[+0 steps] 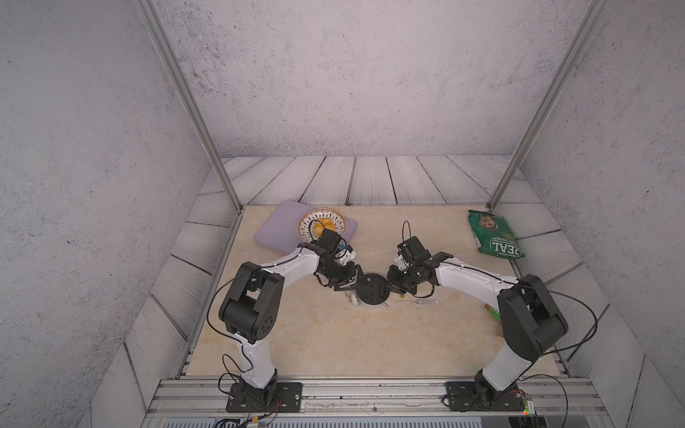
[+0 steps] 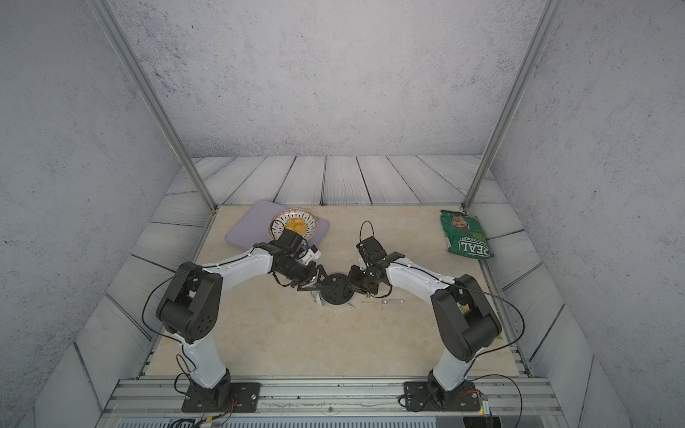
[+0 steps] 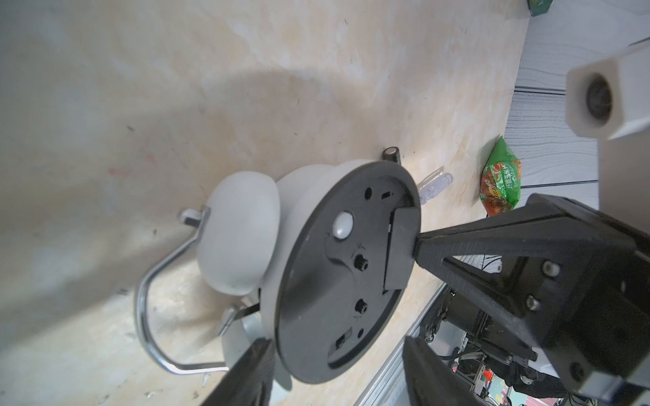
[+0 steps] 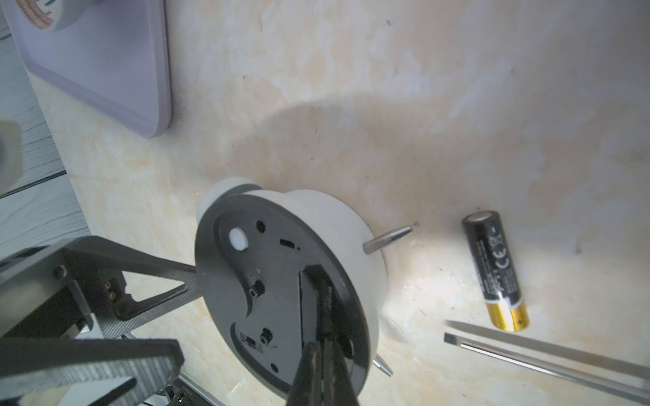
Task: Remove the battery from the alarm
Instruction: Install the cover on the alarm.
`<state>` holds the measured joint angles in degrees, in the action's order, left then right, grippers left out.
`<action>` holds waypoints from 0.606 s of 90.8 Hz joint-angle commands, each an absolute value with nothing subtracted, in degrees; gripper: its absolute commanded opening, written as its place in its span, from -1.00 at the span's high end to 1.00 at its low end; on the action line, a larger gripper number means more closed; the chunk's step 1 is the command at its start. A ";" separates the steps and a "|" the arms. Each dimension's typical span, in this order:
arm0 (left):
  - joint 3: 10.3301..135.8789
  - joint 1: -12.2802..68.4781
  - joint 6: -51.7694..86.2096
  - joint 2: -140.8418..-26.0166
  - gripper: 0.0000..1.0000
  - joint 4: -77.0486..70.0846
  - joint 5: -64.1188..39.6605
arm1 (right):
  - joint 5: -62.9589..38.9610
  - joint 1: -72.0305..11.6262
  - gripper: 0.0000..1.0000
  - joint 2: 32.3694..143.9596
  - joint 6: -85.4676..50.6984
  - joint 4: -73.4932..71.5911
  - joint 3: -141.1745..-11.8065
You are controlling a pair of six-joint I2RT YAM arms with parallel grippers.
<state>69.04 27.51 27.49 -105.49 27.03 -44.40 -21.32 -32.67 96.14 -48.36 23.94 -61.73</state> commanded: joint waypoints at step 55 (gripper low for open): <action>68.28 28.30 27.69 -106.00 -0.28 27.10 -45.30 | -26.54 -31.15 1.00 93.76 -53.13 17.56 -58.33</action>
<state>68.99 27.51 27.49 -105.49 27.00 -43.94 -24.88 -30.94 95.68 -51.55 18.57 -58.41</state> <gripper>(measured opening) 0.638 0.054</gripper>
